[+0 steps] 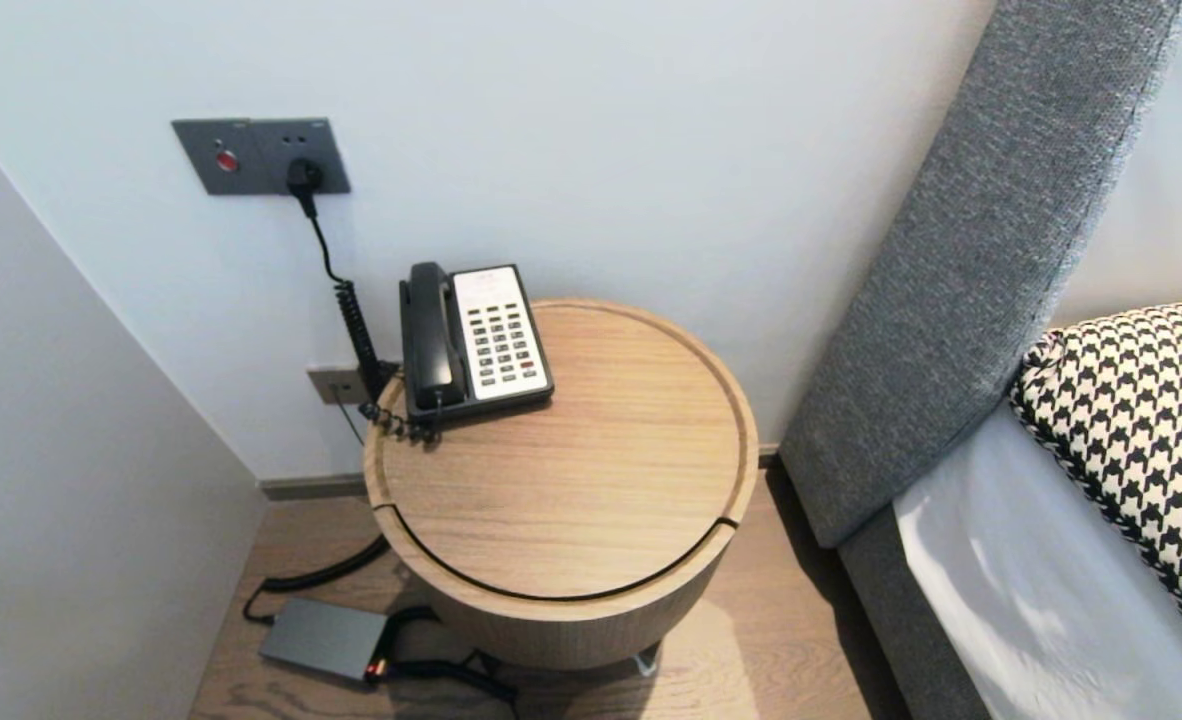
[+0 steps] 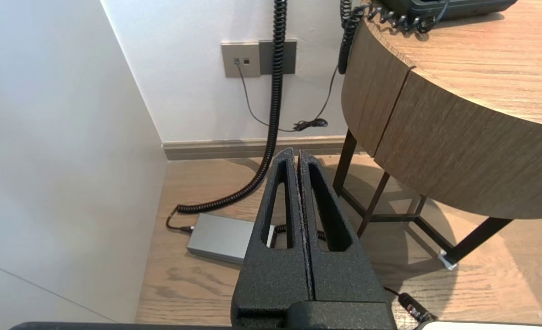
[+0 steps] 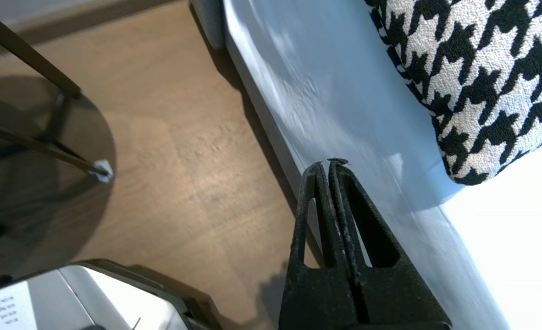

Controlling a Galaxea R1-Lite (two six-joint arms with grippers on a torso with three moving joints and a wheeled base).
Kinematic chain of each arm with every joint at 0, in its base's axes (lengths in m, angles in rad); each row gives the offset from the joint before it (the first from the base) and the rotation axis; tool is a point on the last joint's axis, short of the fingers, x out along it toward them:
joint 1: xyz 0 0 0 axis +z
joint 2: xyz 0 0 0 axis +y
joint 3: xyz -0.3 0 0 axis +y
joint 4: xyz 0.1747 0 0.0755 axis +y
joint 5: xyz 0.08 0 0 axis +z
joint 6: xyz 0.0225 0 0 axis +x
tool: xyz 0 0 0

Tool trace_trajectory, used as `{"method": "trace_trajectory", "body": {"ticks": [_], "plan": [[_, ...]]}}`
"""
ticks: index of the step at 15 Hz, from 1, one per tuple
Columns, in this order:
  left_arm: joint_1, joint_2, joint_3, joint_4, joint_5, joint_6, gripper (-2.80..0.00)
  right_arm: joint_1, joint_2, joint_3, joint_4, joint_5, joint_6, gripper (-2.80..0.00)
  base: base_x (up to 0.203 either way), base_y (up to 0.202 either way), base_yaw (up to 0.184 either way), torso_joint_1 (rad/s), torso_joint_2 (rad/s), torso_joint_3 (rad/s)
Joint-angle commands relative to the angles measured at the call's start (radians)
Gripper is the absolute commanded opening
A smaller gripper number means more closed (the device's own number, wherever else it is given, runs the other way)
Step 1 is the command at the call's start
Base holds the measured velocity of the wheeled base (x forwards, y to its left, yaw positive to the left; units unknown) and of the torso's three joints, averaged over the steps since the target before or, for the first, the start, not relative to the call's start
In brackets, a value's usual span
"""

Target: Open the nightstand drawer

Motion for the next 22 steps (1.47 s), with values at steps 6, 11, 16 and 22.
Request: {"method": "trace_trajectory", "body": {"ticks": [6, 11, 16, 22], "plan": [[0.000, -0.002, 0.009, -0.001, 0.000, 0.000, -2.80, -0.004, -0.194, 0.024, -0.018, 0.071, -0.029, -2.80, 0.000, 0.000, 0.000, 0.000, 0.00, 0.000], [0.000, -0.002, 0.009, -0.001, 0.000, 0.000, -2.80, -0.011, -0.199, 0.042, -0.060, 0.108, -0.051, -2.80, 0.000, 0.000, 0.000, 0.000, 0.00, 0.000], [0.000, -0.002, 0.009, -0.001, 0.000, 0.000, -2.80, -0.064, -0.205, 0.065, -0.064, 0.167, -0.090, -2.80, 0.000, 0.000, 0.000, 0.000, 0.00, 0.000], [0.000, -0.002, 0.009, -0.001, 0.000, 0.000, -2.80, -0.068, -0.206, 0.064, -0.007, 0.178, -0.089, -2.80, 0.000, 0.000, 0.000, 0.000, 0.00, 0.000]]}}
